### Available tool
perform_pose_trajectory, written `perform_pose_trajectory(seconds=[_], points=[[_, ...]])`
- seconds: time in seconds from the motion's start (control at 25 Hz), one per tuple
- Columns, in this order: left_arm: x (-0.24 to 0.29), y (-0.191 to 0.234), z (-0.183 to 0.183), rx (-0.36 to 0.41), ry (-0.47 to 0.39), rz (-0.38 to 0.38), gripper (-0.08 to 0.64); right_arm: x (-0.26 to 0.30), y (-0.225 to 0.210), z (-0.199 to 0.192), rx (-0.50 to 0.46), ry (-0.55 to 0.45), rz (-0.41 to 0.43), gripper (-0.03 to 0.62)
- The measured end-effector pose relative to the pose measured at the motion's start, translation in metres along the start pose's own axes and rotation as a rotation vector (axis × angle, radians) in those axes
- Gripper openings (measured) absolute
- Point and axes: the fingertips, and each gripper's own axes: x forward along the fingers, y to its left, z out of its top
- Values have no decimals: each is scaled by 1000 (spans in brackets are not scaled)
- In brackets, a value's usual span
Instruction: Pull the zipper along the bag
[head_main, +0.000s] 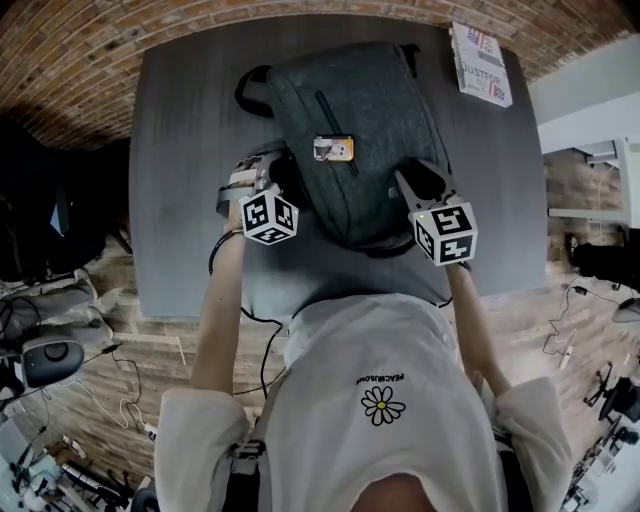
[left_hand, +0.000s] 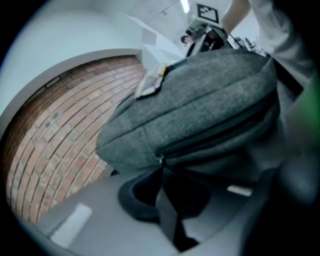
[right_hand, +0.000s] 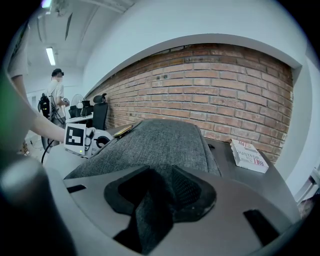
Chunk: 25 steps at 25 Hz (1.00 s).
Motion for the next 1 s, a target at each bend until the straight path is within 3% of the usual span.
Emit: perform_pose_trajectory(seconds=[0.28,0.52,0.72,1.0], points=[[-8,1,-3,-146,15,-28,9,2,-1,2,1,-3,0,135],[-14,-2,-8,-164,41,-49,9,5,-5,0,5,-6,3,133],[-26,-2,-5,-269,5,-65,11,3,-4,1,9,-11,1,132],[-16,4,4,-254,-26,-20,14,4,-2,3,11,-12,7,132]])
